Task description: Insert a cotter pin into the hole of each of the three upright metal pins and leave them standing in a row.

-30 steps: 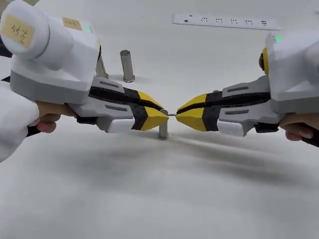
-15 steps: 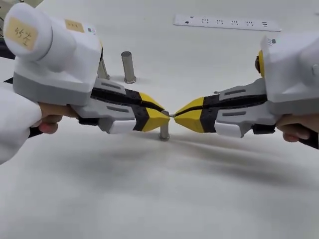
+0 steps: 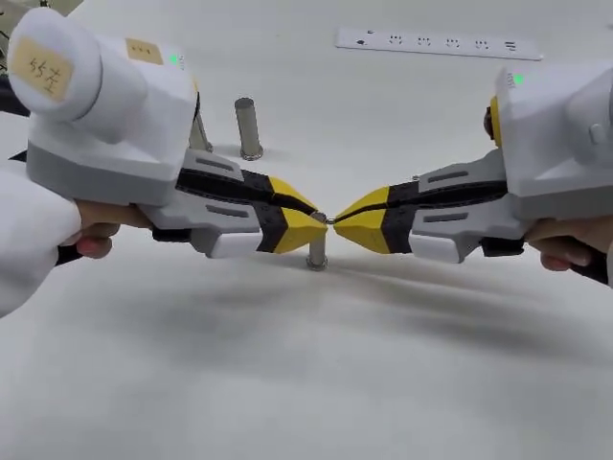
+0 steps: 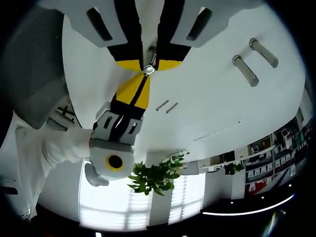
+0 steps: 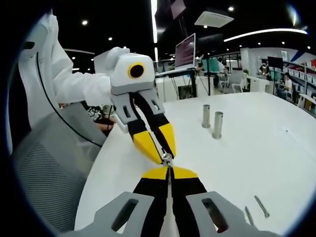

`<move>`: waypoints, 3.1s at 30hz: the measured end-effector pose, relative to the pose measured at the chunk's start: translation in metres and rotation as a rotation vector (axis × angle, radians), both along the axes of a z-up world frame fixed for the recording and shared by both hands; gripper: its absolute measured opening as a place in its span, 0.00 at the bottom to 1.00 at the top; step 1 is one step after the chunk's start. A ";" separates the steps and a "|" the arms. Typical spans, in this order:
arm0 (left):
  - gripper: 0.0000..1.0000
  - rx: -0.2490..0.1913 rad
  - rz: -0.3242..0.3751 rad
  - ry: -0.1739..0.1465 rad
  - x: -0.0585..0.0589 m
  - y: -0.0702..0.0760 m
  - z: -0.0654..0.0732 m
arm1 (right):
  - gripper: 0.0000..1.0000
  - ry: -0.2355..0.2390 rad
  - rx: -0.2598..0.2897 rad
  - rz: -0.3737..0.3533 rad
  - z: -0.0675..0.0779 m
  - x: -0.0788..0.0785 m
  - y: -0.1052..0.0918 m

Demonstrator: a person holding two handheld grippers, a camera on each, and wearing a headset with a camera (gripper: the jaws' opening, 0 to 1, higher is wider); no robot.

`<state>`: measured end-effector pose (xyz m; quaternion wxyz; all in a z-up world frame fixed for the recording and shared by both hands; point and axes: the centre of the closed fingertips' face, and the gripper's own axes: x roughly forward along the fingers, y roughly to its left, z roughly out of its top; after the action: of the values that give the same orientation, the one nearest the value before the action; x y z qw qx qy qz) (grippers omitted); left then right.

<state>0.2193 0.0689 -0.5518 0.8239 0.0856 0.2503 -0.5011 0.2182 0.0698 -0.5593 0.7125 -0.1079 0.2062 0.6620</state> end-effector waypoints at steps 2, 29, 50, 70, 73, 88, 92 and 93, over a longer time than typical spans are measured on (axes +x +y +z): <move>0.10 0.024 0.010 -0.009 0.005 0.011 -0.006 | 0.00 0.001 0.000 -0.007 0.000 0.001 0.000; 0.99 -0.024 0.135 0.061 -0.026 0.034 -0.032 | 0.11 0.019 -0.006 0.002 -0.008 -0.002 0.018; 0.99 -0.069 0.173 0.049 -0.025 0.038 -0.022 | 0.04 -0.019 -0.040 0.007 -0.016 -0.002 0.022; 0.99 -0.050 0.208 0.040 -0.023 0.052 -0.019 | 0.04 -0.109 -0.036 0.019 -0.012 0.028 0.051; 0.99 -0.050 0.213 0.036 -0.022 0.051 -0.018 | 0.04 -0.115 -0.026 0.021 -0.010 0.028 0.053; 0.99 -0.053 0.207 0.036 -0.020 0.049 -0.015 | 0.04 -0.098 -0.019 0.012 -0.010 0.029 0.055; 0.99 -0.054 0.210 0.041 -0.020 0.051 -0.016 | 0.04 -0.105 -0.020 0.017 -0.010 0.028 0.054; 0.99 -0.052 0.209 0.041 -0.020 0.051 -0.016 | 0.05 -0.103 -0.019 0.018 -0.009 0.028 0.055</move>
<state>0.1989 0.1201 -0.5676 0.8684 0.0270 0.2616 -0.4205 0.2460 0.1243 -0.5687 0.7150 -0.1506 0.1745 0.6601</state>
